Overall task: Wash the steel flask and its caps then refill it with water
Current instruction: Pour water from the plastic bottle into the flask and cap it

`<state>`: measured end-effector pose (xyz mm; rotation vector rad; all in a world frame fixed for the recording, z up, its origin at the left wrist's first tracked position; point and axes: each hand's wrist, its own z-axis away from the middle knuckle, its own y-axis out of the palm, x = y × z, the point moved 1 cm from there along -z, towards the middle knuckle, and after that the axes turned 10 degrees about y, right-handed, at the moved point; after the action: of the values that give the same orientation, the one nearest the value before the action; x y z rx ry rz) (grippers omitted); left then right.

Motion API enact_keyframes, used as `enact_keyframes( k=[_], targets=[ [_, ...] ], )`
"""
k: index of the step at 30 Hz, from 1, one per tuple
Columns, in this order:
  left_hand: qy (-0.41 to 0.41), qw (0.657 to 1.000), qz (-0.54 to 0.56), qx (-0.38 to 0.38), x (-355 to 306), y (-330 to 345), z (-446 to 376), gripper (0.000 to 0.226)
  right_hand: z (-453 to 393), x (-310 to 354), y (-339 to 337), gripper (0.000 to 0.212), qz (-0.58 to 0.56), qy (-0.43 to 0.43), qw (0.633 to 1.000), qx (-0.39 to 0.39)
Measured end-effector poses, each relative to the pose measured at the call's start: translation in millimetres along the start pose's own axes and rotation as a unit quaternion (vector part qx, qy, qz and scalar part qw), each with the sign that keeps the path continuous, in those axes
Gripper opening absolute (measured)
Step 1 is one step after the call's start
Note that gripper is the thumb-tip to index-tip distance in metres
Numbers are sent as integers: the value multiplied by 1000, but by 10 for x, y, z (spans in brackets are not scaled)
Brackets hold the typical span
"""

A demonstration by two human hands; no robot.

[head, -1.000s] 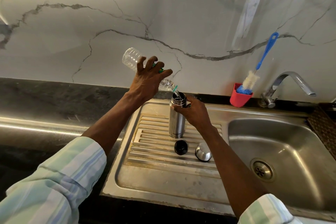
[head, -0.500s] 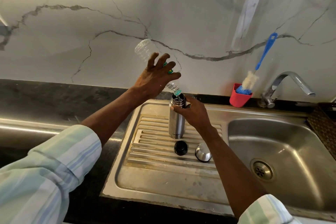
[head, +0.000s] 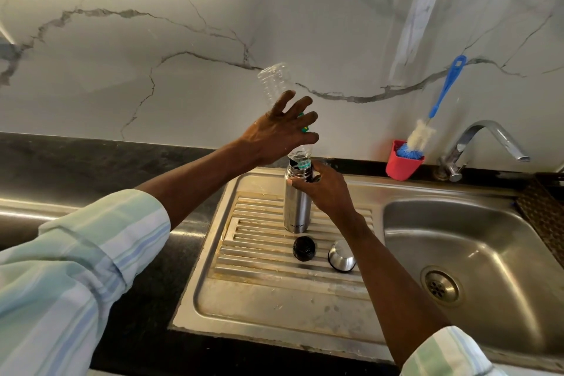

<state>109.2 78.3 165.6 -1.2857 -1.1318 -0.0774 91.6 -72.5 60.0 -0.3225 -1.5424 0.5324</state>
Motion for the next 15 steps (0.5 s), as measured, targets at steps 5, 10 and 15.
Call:
enact_keyframes(
  k=[5,10,15],
  targets=[
    [6,1000,-18,19,4,-10,-9,52,-4,1,1,52,1,6,1000,6],
    [0,999,-27,39,-10,22,10,49,6,-3,-3,52,1,7,1000,3],
    [-11,999,-9,38,-35,35,29,47,38,25,-12,53,3,14,1000,8]
  ],
)
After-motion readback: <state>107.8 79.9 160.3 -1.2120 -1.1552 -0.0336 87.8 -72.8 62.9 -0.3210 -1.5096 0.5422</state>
